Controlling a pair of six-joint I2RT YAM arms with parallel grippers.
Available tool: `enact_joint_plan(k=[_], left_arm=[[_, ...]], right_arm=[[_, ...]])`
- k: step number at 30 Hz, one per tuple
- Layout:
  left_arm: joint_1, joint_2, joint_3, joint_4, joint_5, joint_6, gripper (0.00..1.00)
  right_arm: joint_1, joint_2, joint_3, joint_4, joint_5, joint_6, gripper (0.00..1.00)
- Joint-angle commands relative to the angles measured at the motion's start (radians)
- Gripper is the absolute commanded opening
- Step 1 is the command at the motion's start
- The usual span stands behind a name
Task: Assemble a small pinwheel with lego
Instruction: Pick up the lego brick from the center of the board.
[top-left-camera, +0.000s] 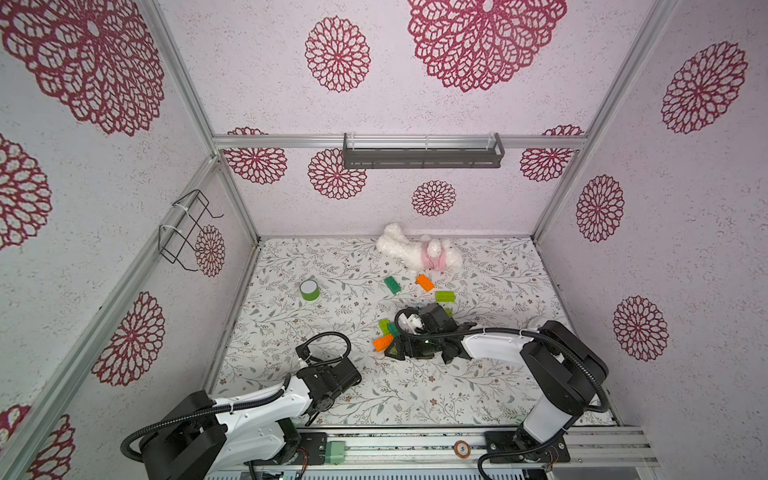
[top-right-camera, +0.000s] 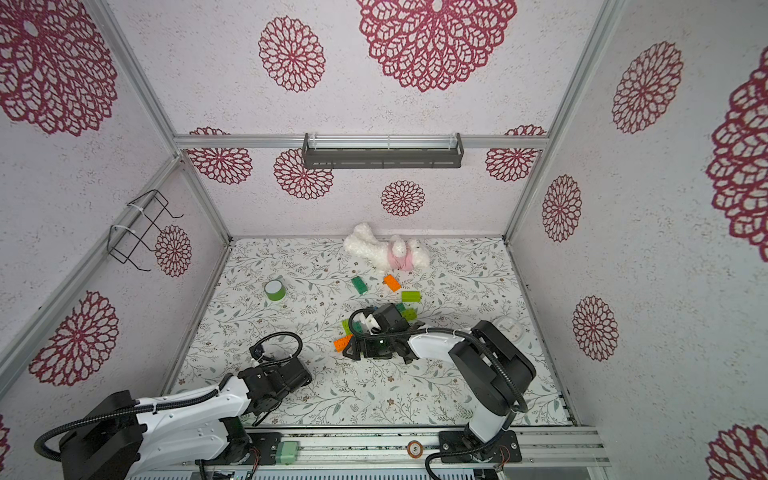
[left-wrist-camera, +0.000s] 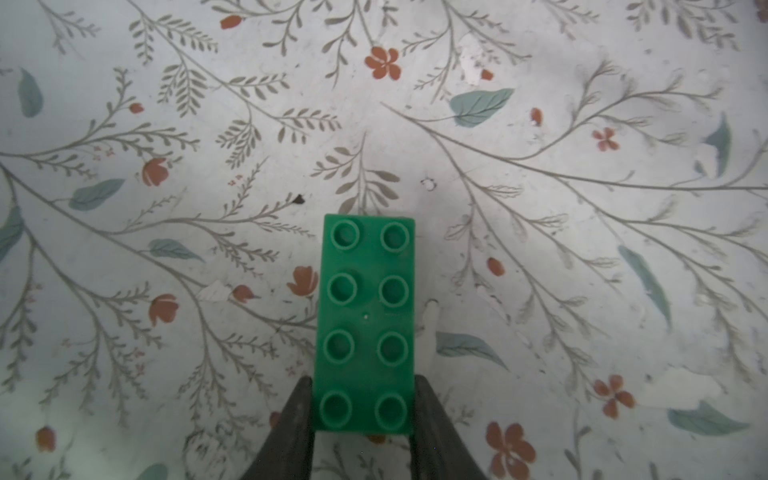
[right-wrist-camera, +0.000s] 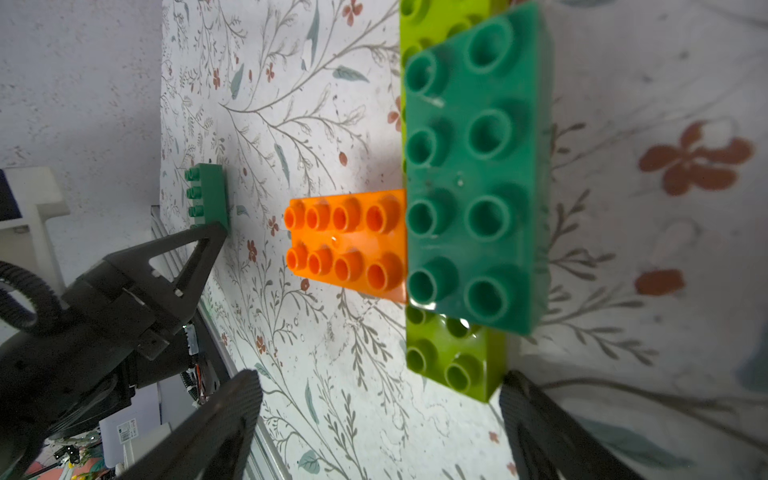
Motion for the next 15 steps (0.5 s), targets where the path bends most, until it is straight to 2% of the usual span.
enact_joint_plan(k=[1,6,10,12,15], left_arm=[[-0.011,-0.057,0.066,0.029,-0.039,0.088,0.27],[0.031,-0.189,0.098,0.043,0.025,0.193,0.25],[0.087,-0.28,0.107,0.093,0.136,0.34,0.25],[0.098,-0.297,0.115,0.099,0.166,0.411,0.25],[0.102,-0.282,0.127,0.144,0.274,0.529,0.25]], right_arm=[[0.021,0.016,0.033,0.033,-0.006,0.022,0.93],[0.053,0.042,0.061,0.053,0.006,0.042,0.92],[0.067,0.07,0.082,0.082,0.017,0.062,0.92],[0.068,0.069,0.083,0.088,0.03,0.073,0.91],[0.066,0.03,0.057,0.085,0.069,0.082,0.92]])
